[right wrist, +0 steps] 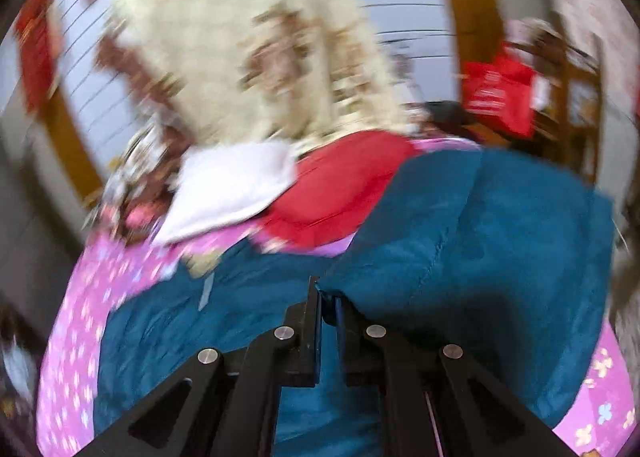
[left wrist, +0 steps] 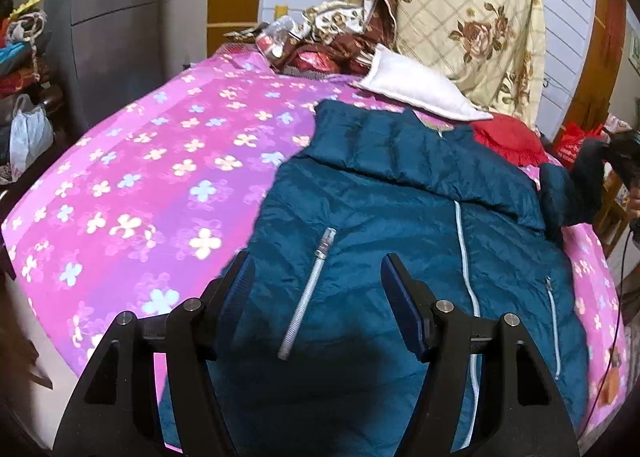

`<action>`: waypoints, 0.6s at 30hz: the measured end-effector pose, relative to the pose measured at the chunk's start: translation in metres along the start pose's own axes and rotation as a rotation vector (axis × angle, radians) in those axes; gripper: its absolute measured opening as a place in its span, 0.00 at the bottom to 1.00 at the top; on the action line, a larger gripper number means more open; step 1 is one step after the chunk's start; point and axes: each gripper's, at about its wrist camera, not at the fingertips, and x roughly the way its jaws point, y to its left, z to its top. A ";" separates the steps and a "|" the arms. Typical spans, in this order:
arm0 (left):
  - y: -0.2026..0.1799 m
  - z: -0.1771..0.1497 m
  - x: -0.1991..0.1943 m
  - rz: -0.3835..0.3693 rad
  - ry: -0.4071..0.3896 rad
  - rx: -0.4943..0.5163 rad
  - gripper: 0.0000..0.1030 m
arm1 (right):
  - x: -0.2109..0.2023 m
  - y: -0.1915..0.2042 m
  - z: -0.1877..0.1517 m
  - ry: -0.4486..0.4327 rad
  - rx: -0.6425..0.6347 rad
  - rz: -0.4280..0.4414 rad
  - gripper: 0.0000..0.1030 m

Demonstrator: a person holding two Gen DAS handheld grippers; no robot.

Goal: Fold large clothes

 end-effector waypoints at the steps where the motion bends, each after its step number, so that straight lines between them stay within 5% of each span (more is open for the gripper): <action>1: 0.001 0.001 0.003 0.003 -0.004 0.007 0.64 | 0.008 0.025 -0.010 0.020 -0.039 0.017 0.06; 7: 0.007 0.013 0.026 -0.009 -0.034 0.031 0.64 | 0.066 0.140 -0.083 0.172 -0.211 0.088 0.06; 12: 0.017 0.032 0.049 -0.012 -0.081 0.022 0.64 | 0.113 0.183 -0.142 0.343 -0.275 0.099 0.06; 14: 0.023 0.038 0.058 0.023 -0.103 0.019 0.64 | 0.118 0.185 -0.157 0.341 -0.310 0.073 0.08; 16: 0.033 0.038 0.064 0.040 -0.114 -0.002 0.64 | 0.117 0.186 -0.164 0.330 -0.336 0.067 0.15; 18: 0.044 0.035 0.069 0.046 -0.122 -0.034 0.64 | 0.114 0.187 -0.169 0.326 -0.371 0.062 0.34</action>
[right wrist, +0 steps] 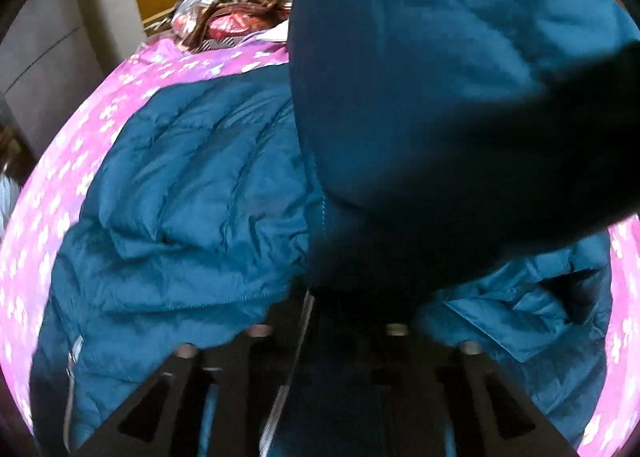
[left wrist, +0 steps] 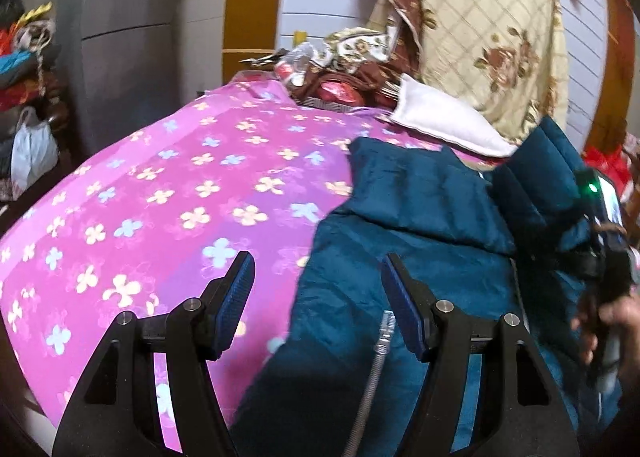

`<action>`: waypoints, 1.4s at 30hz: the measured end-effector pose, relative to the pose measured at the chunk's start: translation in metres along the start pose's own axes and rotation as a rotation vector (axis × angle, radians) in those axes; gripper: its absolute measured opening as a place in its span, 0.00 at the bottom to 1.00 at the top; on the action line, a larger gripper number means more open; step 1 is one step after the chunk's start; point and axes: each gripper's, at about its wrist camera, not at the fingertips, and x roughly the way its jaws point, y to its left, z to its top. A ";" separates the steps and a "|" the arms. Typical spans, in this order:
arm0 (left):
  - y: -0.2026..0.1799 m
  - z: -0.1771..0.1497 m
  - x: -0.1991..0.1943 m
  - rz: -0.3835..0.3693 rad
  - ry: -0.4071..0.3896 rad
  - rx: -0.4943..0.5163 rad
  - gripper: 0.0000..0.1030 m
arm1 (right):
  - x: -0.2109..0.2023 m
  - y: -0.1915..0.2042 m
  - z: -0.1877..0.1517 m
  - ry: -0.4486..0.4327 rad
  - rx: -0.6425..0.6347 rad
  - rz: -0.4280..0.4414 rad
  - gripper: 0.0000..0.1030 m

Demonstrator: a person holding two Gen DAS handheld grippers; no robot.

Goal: Fold large clothes

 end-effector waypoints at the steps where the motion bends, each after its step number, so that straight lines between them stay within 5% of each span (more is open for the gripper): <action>1: 0.002 -0.001 0.002 0.002 0.000 -0.006 0.64 | -0.003 0.001 -0.002 -0.007 -0.017 -0.014 0.38; 5: 0.004 -0.008 0.010 0.037 0.001 0.039 0.64 | -0.034 0.005 -0.011 -0.072 -0.047 -0.043 0.41; 14: 0.018 -0.008 0.018 0.017 0.053 -0.015 0.64 | -0.103 -0.013 -0.038 -0.125 0.031 0.124 0.41; 26: 0.050 -0.007 0.033 0.029 0.125 -0.120 0.64 | -0.032 0.092 0.007 0.009 -0.055 0.224 0.44; 28: 0.054 -0.006 0.034 0.025 0.129 -0.134 0.64 | -0.017 0.114 0.014 0.030 -0.080 0.208 0.44; 32: 0.058 -0.005 0.034 0.019 0.130 -0.140 0.64 | 0.016 0.137 0.015 0.063 -0.155 0.016 0.43; 35: 0.059 -0.004 0.033 0.012 0.131 -0.142 0.64 | 0.019 0.135 0.011 0.069 -0.167 -0.045 0.19; 42: 0.067 -0.008 0.034 -0.010 0.141 -0.173 0.64 | -0.026 0.128 0.035 -0.024 -0.090 0.021 0.14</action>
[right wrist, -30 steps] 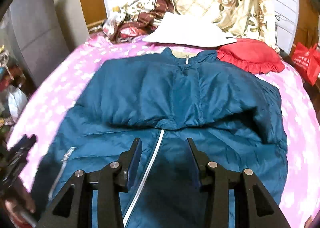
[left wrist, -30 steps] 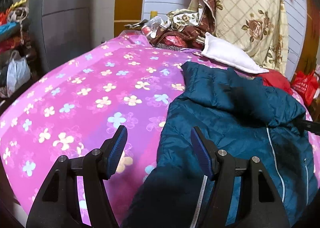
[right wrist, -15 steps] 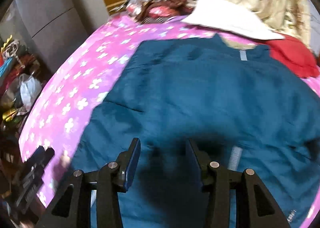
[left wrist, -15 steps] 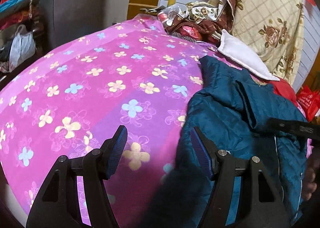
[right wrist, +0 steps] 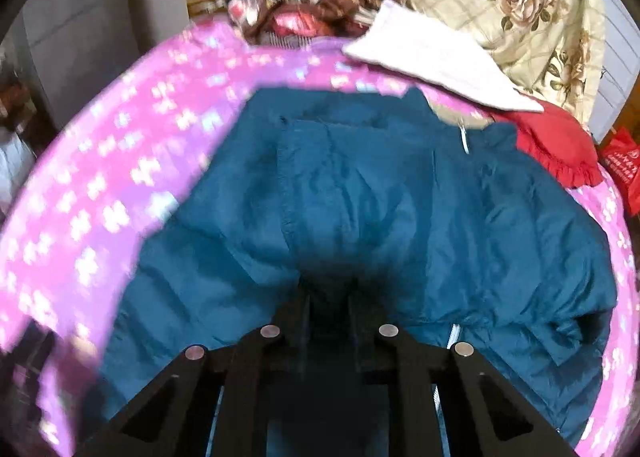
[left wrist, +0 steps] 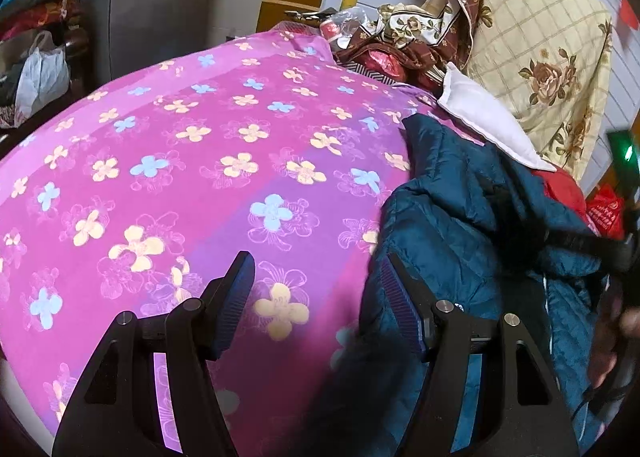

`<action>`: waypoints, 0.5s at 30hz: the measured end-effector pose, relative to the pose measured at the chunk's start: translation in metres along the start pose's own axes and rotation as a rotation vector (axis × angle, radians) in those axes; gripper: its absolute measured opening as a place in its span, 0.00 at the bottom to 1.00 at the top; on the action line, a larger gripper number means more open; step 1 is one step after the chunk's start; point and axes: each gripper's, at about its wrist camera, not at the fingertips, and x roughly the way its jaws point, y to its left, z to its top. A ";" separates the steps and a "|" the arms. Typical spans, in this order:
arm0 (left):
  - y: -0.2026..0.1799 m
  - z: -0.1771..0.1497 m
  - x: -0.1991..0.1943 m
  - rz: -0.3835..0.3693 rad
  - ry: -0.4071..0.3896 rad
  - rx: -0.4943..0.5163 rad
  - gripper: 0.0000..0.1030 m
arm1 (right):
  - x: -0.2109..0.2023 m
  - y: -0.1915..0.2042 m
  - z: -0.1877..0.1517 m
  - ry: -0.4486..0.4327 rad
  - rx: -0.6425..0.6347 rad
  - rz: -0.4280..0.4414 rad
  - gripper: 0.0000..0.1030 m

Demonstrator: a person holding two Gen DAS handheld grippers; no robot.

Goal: Fold large clothes

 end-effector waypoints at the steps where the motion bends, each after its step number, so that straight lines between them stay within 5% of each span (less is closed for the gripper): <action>1: 0.001 0.000 0.000 -0.001 -0.001 -0.003 0.64 | -0.002 0.001 0.006 -0.007 0.014 0.019 0.14; 5: 0.003 0.001 -0.001 -0.008 -0.005 -0.016 0.64 | -0.004 0.012 0.038 -0.024 0.073 0.108 0.14; 15: -0.001 0.002 0.001 -0.019 -0.003 -0.003 0.64 | 0.071 0.031 0.063 0.084 0.102 0.123 0.14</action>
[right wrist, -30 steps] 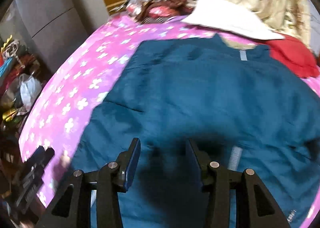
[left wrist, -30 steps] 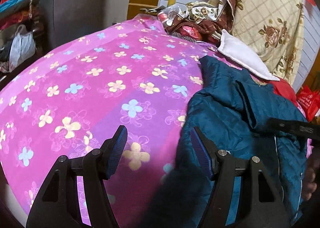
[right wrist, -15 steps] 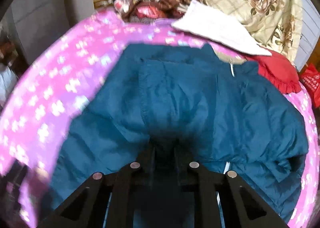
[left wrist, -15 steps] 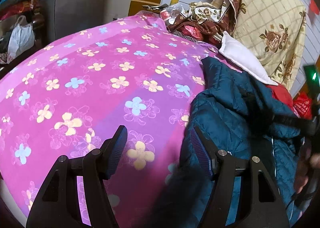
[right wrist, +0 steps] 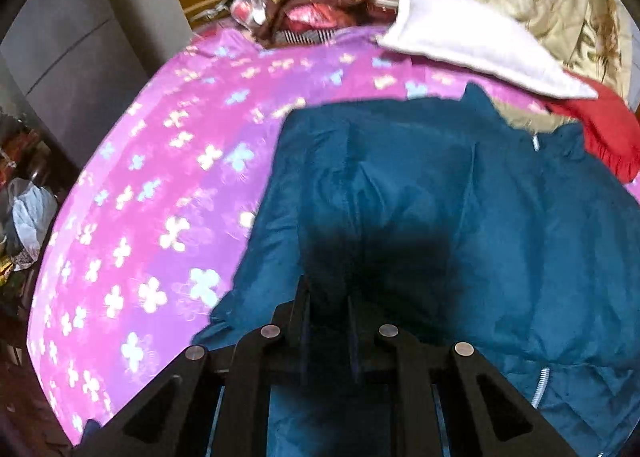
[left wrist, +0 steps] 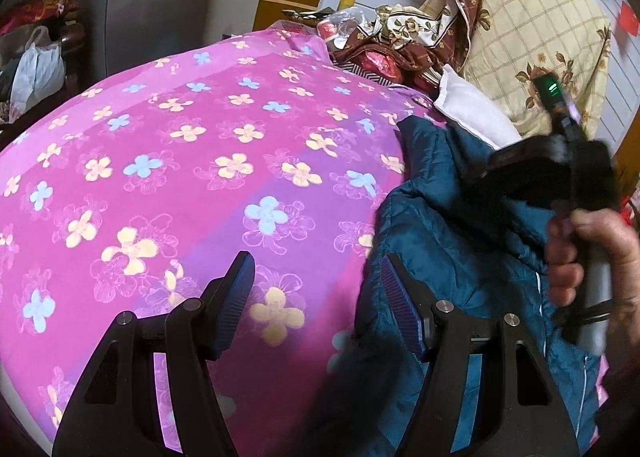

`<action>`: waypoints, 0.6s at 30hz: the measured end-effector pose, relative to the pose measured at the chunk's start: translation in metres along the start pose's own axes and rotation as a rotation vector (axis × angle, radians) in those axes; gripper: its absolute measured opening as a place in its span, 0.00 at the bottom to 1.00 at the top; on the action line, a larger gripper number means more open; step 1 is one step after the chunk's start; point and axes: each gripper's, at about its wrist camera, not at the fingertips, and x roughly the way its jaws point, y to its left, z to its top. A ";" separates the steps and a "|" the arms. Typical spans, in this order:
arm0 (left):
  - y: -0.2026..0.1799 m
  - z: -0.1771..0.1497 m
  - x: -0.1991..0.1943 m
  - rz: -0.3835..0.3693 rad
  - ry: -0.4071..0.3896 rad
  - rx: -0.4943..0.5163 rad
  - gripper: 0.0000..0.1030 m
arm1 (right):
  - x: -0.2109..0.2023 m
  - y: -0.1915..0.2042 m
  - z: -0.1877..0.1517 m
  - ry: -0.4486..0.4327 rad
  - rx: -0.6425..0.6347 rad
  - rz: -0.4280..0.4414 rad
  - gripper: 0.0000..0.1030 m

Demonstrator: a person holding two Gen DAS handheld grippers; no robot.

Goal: Fold large clothes

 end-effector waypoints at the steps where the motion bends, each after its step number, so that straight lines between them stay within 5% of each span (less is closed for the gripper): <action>1: -0.001 0.001 0.000 0.002 -0.003 0.003 0.64 | 0.005 -0.002 -0.003 0.006 -0.002 -0.002 0.15; 4: -0.001 0.001 -0.001 0.000 -0.006 0.002 0.64 | 0.011 -0.003 -0.010 0.013 -0.013 -0.019 0.19; 6: -0.002 0.002 -0.001 0.008 -0.008 0.009 0.64 | 0.006 -0.003 -0.012 0.016 0.000 -0.006 0.36; 12: -0.004 -0.001 -0.003 0.028 -0.012 0.027 0.64 | -0.051 -0.004 -0.027 -0.099 -0.076 -0.011 0.44; 18: -0.006 -0.003 -0.001 0.031 -0.006 0.030 0.64 | -0.066 -0.069 -0.023 -0.139 -0.001 -0.231 0.44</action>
